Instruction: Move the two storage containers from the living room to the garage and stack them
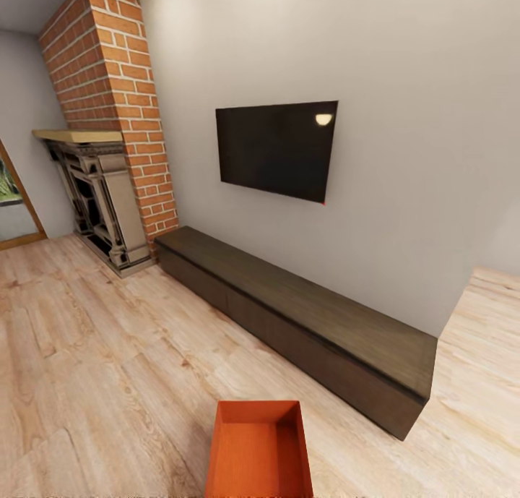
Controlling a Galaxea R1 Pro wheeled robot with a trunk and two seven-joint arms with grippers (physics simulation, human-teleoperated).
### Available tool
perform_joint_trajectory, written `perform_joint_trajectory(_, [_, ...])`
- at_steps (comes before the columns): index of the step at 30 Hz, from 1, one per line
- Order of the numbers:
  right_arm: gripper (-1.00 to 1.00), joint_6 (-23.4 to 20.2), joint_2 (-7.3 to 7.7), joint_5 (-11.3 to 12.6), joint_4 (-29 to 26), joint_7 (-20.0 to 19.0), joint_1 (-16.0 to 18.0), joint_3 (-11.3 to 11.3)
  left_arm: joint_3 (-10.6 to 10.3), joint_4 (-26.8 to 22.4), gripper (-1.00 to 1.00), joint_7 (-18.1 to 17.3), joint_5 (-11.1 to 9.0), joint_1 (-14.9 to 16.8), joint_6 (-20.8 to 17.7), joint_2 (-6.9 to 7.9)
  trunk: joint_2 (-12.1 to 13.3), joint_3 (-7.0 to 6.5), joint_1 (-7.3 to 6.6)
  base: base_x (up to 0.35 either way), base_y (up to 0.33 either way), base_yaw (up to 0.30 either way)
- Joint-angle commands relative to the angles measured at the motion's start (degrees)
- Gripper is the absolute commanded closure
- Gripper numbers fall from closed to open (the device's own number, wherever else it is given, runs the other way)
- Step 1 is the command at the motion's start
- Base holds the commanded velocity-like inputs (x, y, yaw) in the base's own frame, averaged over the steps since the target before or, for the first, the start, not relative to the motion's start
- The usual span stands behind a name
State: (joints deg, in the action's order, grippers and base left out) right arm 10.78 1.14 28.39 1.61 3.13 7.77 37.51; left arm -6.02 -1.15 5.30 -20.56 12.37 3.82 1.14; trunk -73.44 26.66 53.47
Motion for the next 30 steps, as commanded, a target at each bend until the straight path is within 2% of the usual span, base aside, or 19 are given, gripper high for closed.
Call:
perform_joint_trajectory(1, [-1.00, 0.2, 0.07, 0.4, 0.1, 0.0, 0.1, 0.5, -0.5, 0.0, -1.00, 0.1, -0.4, 0.0, 0.1, 0.00, 0.0, 0.15, 0.00, 0.000, 0.000, 0.000])
perform_joint_trajectory(30, [-1.00, 0.2, 0.34, 0.5, 0.2, 0.8, 0.1, 0.5, -0.6, 0.0, -1.00, 0.1, -0.4, 0.0, 0.1, 0.00, 0.0, 2.83, 0.00, 0.000, 0.000, 0.000])
